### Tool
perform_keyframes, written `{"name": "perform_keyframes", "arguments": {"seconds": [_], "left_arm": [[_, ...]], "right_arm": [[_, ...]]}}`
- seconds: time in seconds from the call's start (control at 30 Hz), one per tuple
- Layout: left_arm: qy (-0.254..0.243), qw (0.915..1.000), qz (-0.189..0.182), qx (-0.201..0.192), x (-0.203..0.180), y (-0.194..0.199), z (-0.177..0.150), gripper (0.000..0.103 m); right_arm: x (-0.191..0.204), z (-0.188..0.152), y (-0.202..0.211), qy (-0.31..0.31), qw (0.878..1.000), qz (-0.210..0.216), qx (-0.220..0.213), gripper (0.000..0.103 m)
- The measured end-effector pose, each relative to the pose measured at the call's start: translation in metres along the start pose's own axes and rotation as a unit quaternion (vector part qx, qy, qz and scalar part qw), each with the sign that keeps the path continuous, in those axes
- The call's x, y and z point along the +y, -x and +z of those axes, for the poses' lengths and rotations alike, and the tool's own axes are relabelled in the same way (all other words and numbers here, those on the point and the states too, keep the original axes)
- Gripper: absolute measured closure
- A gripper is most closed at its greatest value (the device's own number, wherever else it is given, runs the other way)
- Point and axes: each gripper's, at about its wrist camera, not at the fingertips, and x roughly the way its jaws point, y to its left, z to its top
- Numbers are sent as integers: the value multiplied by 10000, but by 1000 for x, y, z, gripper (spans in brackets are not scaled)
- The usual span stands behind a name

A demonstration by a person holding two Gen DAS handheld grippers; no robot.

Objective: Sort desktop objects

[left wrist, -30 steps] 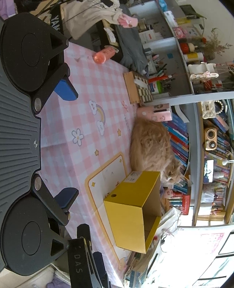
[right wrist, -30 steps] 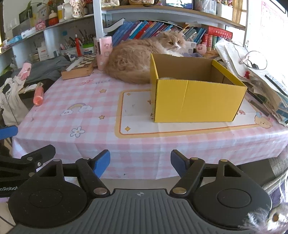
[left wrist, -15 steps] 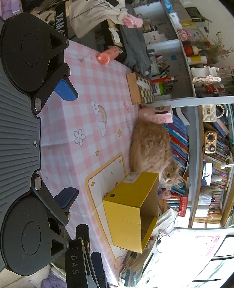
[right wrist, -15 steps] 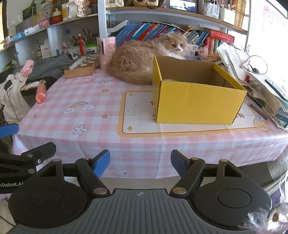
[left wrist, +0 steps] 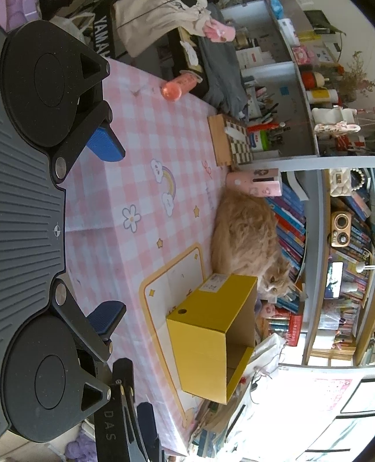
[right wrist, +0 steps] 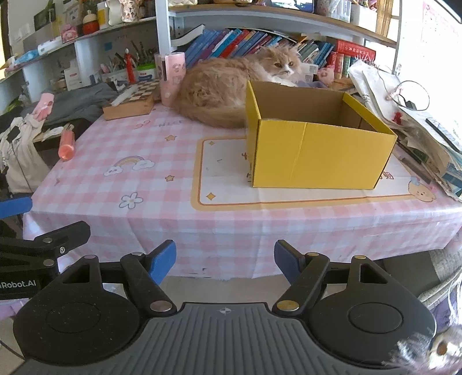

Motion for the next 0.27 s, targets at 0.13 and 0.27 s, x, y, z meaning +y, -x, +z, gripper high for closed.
{"name": "perform_keyframes", "arguments": {"seconds": [0.13, 0.27], "left_arm": [[-29, 10000, -52, -56, -2, 1, 0, 0], [33, 10000, 24, -50, -1, -1, 2, 0]], "right_arm": [[2, 0, -2, 38, 10000, 66, 59, 29], [2, 0, -5, 58, 9999, 82, 102, 29]]}}
